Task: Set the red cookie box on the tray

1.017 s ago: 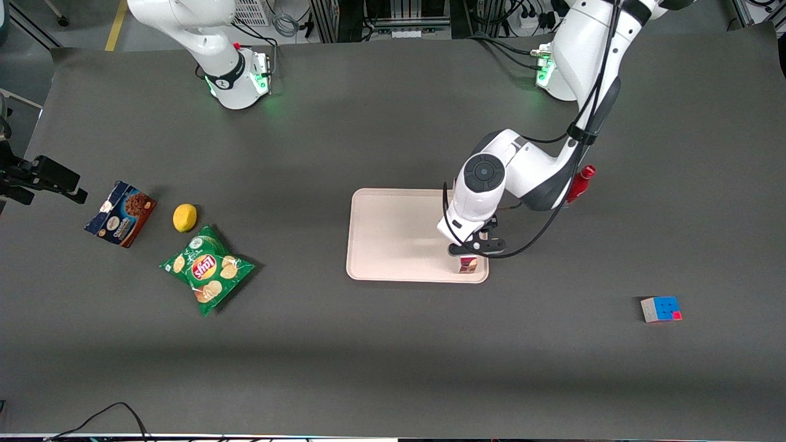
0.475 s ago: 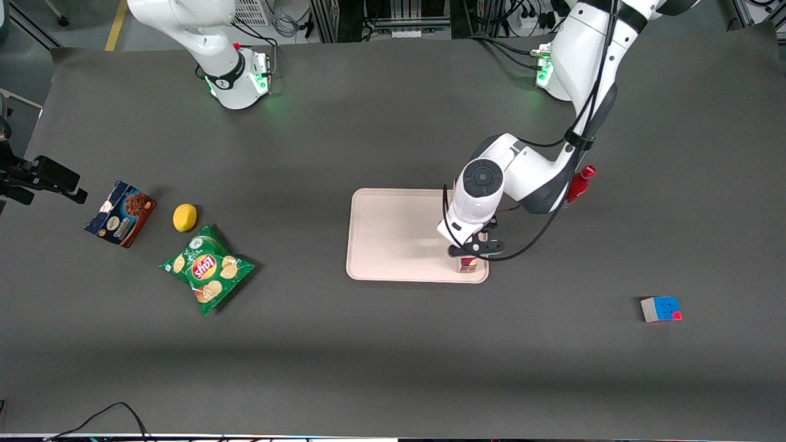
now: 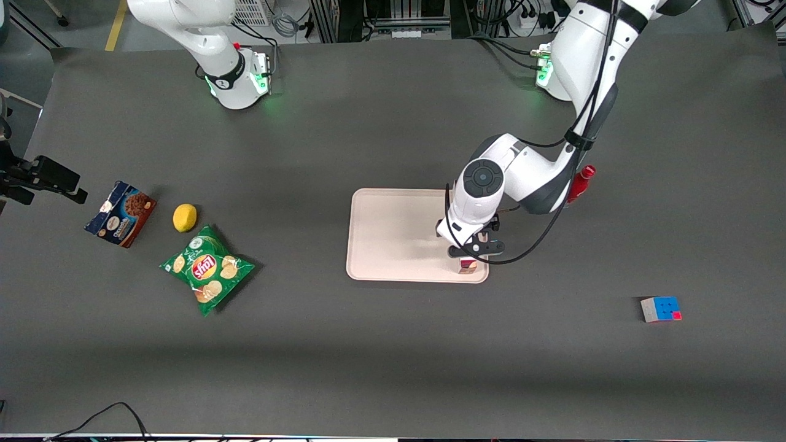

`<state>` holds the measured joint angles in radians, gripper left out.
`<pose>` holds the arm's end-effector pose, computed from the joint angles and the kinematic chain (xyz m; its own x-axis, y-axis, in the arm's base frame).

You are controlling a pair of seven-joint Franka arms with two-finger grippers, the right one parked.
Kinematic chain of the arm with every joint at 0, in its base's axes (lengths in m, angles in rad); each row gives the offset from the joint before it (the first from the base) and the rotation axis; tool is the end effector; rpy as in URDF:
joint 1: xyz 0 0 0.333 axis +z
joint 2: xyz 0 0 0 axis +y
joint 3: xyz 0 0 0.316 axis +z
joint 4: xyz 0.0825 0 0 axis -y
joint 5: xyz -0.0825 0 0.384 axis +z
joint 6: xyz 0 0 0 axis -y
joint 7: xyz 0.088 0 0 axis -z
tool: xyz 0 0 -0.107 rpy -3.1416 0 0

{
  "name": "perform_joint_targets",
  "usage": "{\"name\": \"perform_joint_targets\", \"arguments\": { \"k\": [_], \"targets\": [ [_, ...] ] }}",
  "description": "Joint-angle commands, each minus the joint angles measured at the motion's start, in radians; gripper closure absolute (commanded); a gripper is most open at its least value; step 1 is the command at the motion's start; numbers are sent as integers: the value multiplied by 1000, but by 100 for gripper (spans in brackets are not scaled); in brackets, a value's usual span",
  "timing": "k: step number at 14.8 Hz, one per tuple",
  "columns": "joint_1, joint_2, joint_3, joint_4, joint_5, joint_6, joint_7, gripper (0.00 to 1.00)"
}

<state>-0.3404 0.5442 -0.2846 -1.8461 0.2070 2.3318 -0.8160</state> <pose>0.5277 -0.3628 0.2366 0.9964 0.0823 -0.0209 0.0818 -0.9964 -0.0210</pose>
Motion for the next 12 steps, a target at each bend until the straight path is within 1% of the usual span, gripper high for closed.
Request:
{"name": "perform_joint_targets", "arguments": {
  "k": [1, 4, 6, 8, 9, 12],
  "targets": [
    [4, 8, -1, 22, 8, 1, 8, 0],
    [14, -15, -2, 56, 0, -20, 17, 0],
    [29, -70, -5, 90, -12, -89, 64, 0],
    [40, -146, -4, 134, -90, -219, 145, 0],
    [52, -199, -1, 137, -113, -279, 199, 0],
    [158, -338, -2, 128, -129, -391, 383, 0]
  ]
}}
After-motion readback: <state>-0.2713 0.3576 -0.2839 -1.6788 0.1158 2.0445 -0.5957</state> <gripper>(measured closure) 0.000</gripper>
